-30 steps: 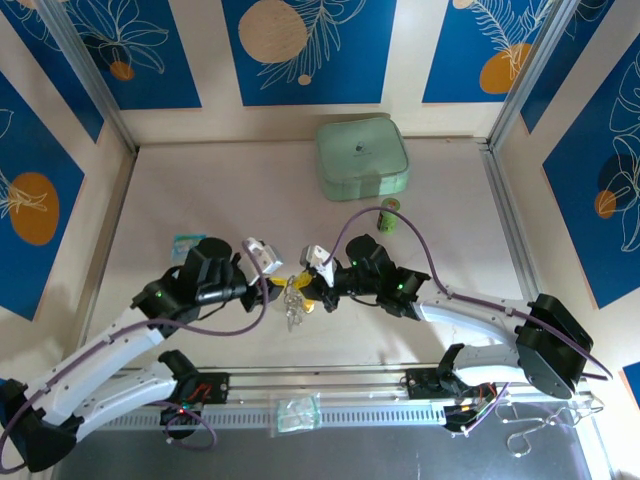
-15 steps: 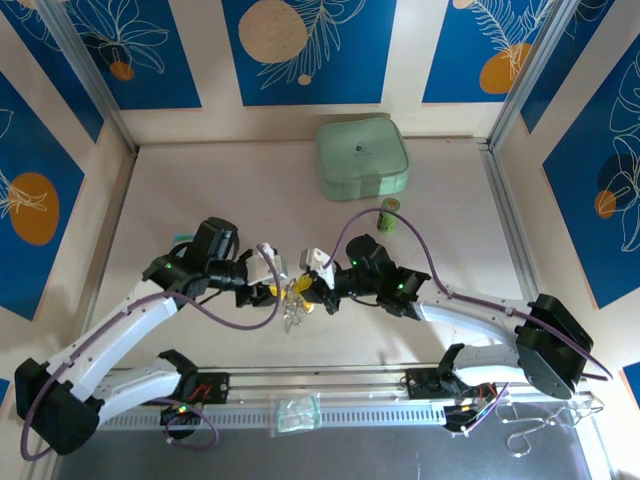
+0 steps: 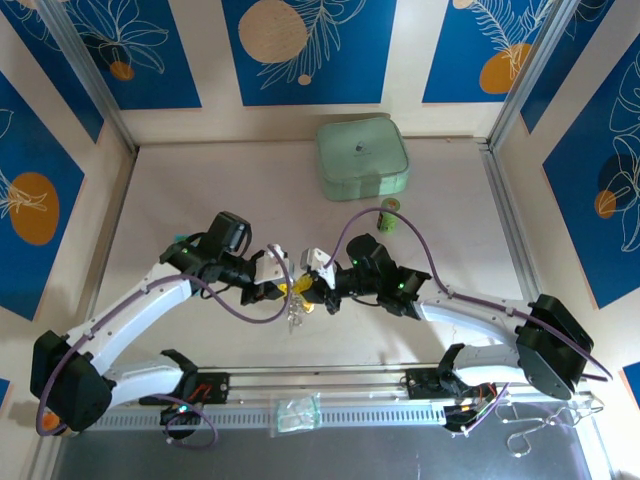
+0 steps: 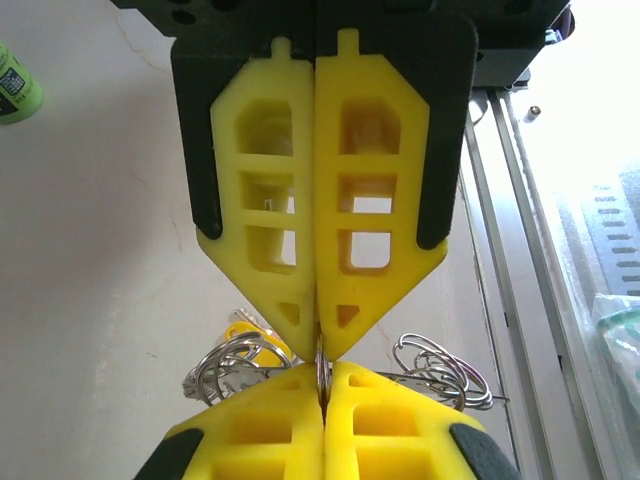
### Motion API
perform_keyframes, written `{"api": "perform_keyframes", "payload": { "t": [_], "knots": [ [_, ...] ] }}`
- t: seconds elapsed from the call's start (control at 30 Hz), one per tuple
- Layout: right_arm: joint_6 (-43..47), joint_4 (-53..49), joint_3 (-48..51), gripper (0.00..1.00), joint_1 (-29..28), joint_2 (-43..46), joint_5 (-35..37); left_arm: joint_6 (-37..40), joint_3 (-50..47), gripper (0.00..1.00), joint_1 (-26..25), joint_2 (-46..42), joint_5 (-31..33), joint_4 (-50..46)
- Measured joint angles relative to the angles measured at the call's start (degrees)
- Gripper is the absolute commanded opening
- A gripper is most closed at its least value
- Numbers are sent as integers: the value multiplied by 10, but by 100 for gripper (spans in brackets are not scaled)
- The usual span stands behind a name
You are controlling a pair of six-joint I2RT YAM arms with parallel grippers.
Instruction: Put the keys on the keyring
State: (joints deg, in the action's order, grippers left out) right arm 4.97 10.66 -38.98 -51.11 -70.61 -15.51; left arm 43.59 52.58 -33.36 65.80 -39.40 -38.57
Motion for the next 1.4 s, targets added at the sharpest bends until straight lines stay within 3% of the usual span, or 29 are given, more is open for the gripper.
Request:
{"api": "perform_keyframes", "payload": {
  "t": [0.03,0.13,0.4,0.6,0.77,1.03,1.4],
  "knots": [
    [-6,0,0,41,4,3,0,-7,0,0,0,-1,-2,0],
    [-20,-17,0,45,21,24,4,-64,-2,0,0,-10,2,18],
    [-39,-123,-9,43,28,135,16,-364,-50,0,0,-92,94,133],
    [-51,-167,-21,43,-48,151,37,-598,-50,0,-1,-101,192,132],
    [-69,-121,-15,45,-118,107,75,-749,-15,0,-1,-85,243,68],
    [-109,19,16,48,-132,1,155,-892,23,0,-2,-80,271,-2],
    [-69,219,40,57,-134,-95,267,-978,64,0,-3,-34,274,-60]
  ]
}}
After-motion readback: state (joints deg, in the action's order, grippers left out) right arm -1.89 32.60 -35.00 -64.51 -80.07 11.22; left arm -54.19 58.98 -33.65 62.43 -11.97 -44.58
